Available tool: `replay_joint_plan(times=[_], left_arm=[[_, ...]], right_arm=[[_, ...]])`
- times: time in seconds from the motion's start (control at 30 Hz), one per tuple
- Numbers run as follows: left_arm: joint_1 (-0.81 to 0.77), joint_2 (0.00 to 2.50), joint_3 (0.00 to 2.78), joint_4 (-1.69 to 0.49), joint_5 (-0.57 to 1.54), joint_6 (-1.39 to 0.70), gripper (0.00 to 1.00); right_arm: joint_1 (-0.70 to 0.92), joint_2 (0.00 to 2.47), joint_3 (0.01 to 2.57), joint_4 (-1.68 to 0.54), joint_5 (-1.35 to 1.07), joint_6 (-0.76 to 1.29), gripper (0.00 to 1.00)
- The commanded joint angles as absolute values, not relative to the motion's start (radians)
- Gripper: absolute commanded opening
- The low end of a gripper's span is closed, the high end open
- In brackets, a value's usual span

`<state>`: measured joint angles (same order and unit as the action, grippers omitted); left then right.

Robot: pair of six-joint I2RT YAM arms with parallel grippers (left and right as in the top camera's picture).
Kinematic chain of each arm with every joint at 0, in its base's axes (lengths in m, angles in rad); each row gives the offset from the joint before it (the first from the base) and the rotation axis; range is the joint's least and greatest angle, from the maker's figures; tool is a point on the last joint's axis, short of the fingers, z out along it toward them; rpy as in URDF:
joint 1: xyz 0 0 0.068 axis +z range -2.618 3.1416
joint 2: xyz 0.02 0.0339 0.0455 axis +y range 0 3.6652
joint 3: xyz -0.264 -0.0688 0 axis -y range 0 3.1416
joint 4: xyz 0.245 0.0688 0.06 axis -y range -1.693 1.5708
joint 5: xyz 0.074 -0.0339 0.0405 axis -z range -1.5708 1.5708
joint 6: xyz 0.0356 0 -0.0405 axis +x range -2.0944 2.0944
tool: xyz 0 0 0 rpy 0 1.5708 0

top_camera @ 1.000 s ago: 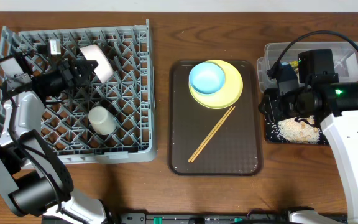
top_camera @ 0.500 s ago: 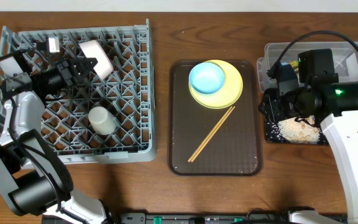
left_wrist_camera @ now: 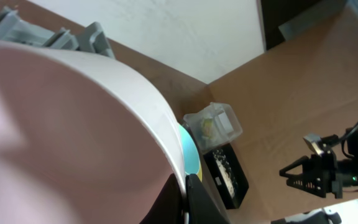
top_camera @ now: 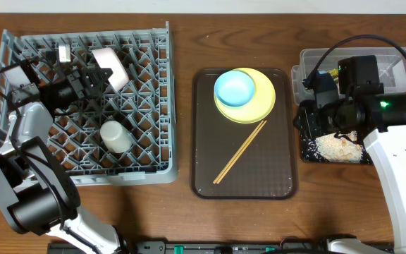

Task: Sort waste into correct bins and load items into the dishwasher rack
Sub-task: 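Carry the white bowl with the left gripper into the rack's back row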

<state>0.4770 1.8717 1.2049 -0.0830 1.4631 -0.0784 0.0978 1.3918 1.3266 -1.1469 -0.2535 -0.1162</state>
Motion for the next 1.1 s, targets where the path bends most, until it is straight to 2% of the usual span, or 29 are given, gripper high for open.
replay_joint_plan(times=[0.0,0.2,0.53,0.87,1.07], left_arm=[[0.478,1.900,1.207,-0.028,1.526,-0.115,0.06],[0.478,1.900,1.206,0.102,1.537,-0.245,0.06],[0.479,1.903,1.190,0.102,1.480,-0.249,0.06],[0.495,1.903,1.182,-0.120,1.270,-0.130,0.06],[0.540,1.893,1.182,-0.165,1.259,-0.135,0.07]], right_arm=[[0.104,1.390,1.327,-1.145,-0.251,-0.109,0.44],[0.104,1.390,1.327,-1.148,-0.250,-0.109,0.44],[0.104,1.390,1.327,-1.151,-0.243,-0.110,0.44],[0.104,1.390,1.327,-1.166,-0.242,-0.110,0.44],[0.104,1.390,1.327,-1.176,-0.236,-0.110,0.44]])
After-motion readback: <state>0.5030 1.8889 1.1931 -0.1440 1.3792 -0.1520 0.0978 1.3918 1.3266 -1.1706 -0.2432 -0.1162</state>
